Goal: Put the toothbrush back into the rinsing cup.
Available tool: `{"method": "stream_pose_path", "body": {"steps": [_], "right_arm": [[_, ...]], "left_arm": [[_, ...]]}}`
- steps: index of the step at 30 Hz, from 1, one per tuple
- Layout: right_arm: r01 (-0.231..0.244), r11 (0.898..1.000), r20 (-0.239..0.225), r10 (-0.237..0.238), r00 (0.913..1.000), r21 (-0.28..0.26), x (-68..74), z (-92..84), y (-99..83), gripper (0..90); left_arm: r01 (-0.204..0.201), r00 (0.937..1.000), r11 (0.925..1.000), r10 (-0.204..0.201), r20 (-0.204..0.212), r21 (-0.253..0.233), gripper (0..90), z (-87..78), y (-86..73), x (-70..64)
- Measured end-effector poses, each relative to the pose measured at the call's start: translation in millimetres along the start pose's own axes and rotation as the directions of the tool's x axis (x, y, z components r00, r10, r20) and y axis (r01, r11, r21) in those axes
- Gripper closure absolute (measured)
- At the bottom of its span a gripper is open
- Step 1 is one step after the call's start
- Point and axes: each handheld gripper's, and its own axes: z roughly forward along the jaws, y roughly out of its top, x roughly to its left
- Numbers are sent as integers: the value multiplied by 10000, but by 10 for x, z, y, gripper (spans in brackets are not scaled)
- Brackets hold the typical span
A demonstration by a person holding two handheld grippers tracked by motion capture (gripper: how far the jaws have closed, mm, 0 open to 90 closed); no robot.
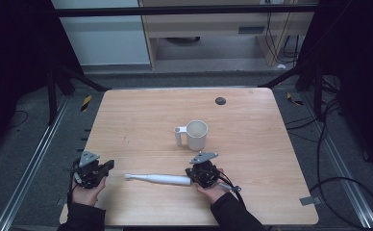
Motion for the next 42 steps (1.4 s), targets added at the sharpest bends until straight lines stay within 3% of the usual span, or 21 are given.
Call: {"method": "stream_pose_path", "body": {"steps": [17, 42], "right_arm": [[177, 9998, -402, -173, 9990, 103, 132, -55, -65, 900], [342, 9991, -1010, -316, 9944, 244, 329, 10, -93, 900]], "left_arm": [[8, 10000, 10000, -8, -58, -27, 893, -7, -2, 12], [2, 10000, 10000, -2, -66, -18, 893, -2, -2, 6]]}}
